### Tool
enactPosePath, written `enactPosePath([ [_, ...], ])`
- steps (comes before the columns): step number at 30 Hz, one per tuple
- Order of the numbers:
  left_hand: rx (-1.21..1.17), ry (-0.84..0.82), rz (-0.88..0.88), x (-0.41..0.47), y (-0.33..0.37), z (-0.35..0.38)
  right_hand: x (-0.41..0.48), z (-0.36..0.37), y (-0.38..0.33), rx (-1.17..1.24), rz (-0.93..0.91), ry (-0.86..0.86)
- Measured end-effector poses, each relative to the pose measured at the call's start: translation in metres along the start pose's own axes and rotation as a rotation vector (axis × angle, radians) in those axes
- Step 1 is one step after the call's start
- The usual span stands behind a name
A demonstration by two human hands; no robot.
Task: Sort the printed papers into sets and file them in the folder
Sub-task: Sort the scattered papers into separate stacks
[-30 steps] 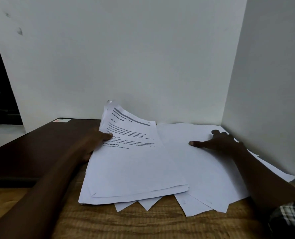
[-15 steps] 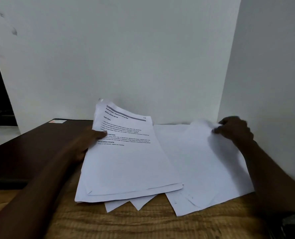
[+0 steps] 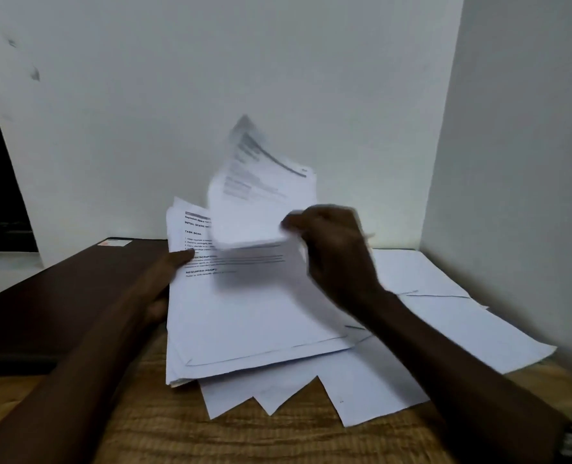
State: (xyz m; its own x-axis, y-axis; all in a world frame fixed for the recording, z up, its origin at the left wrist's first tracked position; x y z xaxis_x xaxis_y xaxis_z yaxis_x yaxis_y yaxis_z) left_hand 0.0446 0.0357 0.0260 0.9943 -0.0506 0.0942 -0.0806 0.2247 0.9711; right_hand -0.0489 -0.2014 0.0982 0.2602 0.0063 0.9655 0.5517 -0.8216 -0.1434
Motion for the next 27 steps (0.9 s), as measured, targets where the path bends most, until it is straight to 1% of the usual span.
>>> enactPosePath([
  [2,0.0,0.013,0.015,0.0,0.0,-0.004,-0.024,0.028,-0.009,0.006,-0.055,-0.261],
  [3,0.003,0.02,0.032,0.0,0.001,-0.005,-0.034,0.037,-0.013,0.0,-0.066,-0.369],
  [4,-0.005,0.03,0.052,0.0,0.001,-0.007,-0.039,0.043,-0.01,0.022,-0.051,-0.443],
  [7,-0.015,0.074,0.069,-0.001,0.0,-0.009,-0.041,0.044,-0.001,0.052,0.095,-0.613],
  [10,0.007,0.083,0.064,0.0,-0.003,-0.011,-0.046,0.048,-0.009,0.168,0.154,-0.747],
  [13,0.041,0.029,0.036,0.001,-0.007,-0.009,-0.053,0.05,-0.023,0.278,0.129,-0.844],
  [15,0.081,0.012,0.013,0.003,-0.01,-0.012,-0.061,0.054,-0.034,0.254,0.098,-0.949],
  [16,0.085,0.011,0.0,0.004,-0.011,-0.013,-0.064,0.057,-0.035,0.249,0.138,-1.009],
  [17,0.076,0.003,-0.007,0.005,-0.011,-0.013,-0.064,0.058,-0.033,0.252,0.236,-1.056],
  [18,0.07,-0.004,-0.005,0.006,-0.01,-0.013,-0.062,0.058,-0.025,0.263,0.36,-1.054],
  [19,0.07,-0.009,0.005,0.007,-0.008,-0.013,-0.057,0.058,-0.012,0.262,0.477,-1.005],
  [20,0.083,-0.004,0.017,0.007,-0.005,-0.013,-0.052,0.055,0.007,0.219,0.573,-0.915],
  [21,0.105,-0.001,0.028,0.006,-0.001,-0.013,-0.049,0.05,0.031,0.104,0.654,-0.83],
  [22,0.137,0.003,0.037,0.006,0.001,-0.013,-0.047,0.043,0.054,-0.062,0.732,-0.784],
  [24,0.244,0.04,0.037,0.006,0.004,-0.014,-0.053,0.024,0.095,-0.415,0.917,-0.809],
  [25,0.294,0.057,0.02,0.005,0.003,-0.013,-0.057,0.015,0.11,-0.526,1.001,-0.828],
  [26,0.334,0.067,-0.002,0.005,0.0,-0.012,-0.06,0.009,0.12,-0.576,1.065,-0.831],
  [27,0.381,0.072,-0.018,0.006,-0.003,-0.011,-0.06,0.006,0.126,-0.566,1.108,-0.824],
])
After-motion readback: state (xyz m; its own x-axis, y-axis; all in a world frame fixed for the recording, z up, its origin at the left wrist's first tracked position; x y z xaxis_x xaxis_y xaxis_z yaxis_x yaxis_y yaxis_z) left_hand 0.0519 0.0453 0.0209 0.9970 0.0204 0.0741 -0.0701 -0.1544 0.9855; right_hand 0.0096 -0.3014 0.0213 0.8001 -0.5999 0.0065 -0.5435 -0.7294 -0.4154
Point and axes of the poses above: each hand's wrist, its own x-axis towards the middle knuckle, its own z-axis out of the palm, y = z × x, the point moved 5 cm from there along x, towards the middle knuckle, and after that the axes turned 12 degrees about z, right-handed, at the moved point
